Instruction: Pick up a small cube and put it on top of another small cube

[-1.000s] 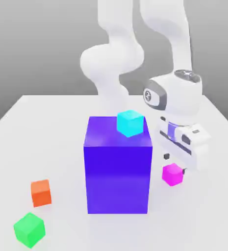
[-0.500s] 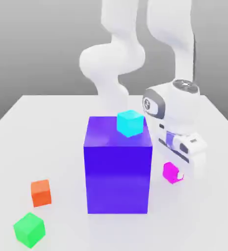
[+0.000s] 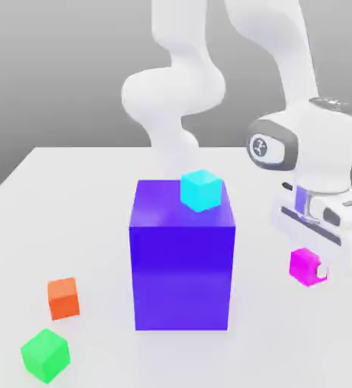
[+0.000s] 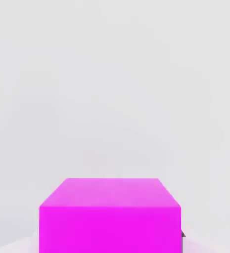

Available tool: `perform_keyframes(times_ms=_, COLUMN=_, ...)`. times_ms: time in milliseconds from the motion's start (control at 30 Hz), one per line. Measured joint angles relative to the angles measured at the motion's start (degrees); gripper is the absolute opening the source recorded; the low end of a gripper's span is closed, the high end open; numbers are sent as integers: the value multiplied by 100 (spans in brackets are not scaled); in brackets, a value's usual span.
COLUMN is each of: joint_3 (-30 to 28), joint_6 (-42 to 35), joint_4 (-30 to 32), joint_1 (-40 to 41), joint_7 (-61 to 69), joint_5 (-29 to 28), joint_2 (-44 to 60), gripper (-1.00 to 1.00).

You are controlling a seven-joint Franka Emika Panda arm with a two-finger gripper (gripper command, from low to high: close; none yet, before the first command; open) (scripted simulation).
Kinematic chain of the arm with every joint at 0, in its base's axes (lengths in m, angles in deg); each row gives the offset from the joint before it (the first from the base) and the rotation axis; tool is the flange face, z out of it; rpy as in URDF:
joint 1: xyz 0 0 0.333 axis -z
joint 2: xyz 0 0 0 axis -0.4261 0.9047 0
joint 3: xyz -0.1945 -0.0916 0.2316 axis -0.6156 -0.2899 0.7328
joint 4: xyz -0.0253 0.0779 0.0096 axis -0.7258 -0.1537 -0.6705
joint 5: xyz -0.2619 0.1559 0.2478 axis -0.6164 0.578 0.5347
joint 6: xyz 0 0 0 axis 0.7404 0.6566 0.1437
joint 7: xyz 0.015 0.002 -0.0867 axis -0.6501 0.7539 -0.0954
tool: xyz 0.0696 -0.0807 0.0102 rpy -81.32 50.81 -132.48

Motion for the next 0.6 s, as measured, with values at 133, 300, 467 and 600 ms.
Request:
perform_keyframes(times_ms=133, joint_3=-435, joint_6=-343, joint_4=-830, joint_1=534, joint_7=182, joint_5=135, joint_2=460, gripper=-100)
perform_keyframes(times_ms=300, joint_3=-1021, joint_6=-805, joint_4=-1536, joint_1=1372, joint_7=530, joint_5=368, joint_2=793, gripper=-100)
perform_keyframes(times_ms=467, joint_3=-1575, joint_6=-1218, joint_4=-1937, joint_1=2169, joint_7=914, joint_5=611, joint_2=903, gripper=-100)
perform_keyframes(times_ms=600, joint_3=-1977, joint_6=-1526, joint_4=-1828, joint_1=2894, joint_7=1412, joint_5=992, joint_2=669, gripper=-100)
